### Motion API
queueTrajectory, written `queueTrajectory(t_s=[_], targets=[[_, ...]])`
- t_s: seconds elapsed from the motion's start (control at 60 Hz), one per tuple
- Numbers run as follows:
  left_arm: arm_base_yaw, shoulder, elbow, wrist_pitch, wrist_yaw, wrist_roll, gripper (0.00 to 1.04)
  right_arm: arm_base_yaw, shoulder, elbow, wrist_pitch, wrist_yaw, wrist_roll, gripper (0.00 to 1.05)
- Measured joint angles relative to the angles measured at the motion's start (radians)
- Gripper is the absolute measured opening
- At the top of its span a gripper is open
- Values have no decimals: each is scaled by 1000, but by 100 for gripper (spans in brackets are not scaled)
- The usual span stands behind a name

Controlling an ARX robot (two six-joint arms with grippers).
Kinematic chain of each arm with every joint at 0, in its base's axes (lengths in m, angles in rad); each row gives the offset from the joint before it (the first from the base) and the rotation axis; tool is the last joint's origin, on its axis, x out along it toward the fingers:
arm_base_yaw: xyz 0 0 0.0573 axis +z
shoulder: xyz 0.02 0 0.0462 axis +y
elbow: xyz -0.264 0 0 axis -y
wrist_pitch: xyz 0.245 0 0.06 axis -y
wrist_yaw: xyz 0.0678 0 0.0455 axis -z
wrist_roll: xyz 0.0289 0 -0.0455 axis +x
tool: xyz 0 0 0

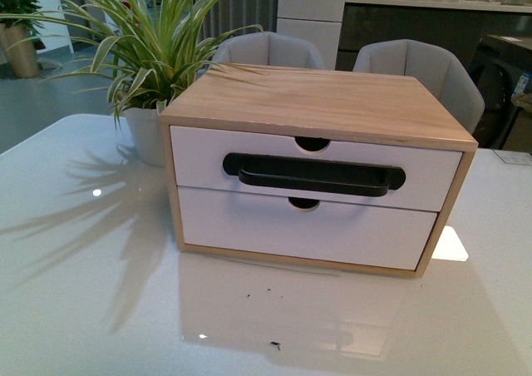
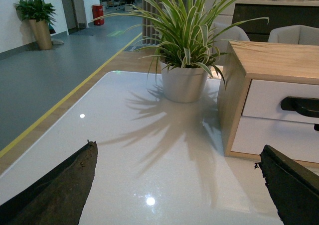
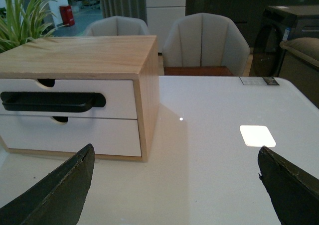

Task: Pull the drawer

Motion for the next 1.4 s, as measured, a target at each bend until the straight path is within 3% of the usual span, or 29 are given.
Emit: queueTrajectory(t_s=[0.883,0.967,1.067,1.25,1.4], targets=[[0,0,0,0,0,0,97,0,0,0,0,0,0,96],[-50,28,12,-63,-126,-34,97,-19,56,29,-92,-45,33,96],[-145,107,35,-46,-154,-48,97,-103,225,81,-101,-152,29,96],[-291,492,138,229,-16,83,97,-131,558,249,-46,-307,-179,96],[-347,878,259,389,129,306,97,-92,817,377,-55,-338,-406,96]])
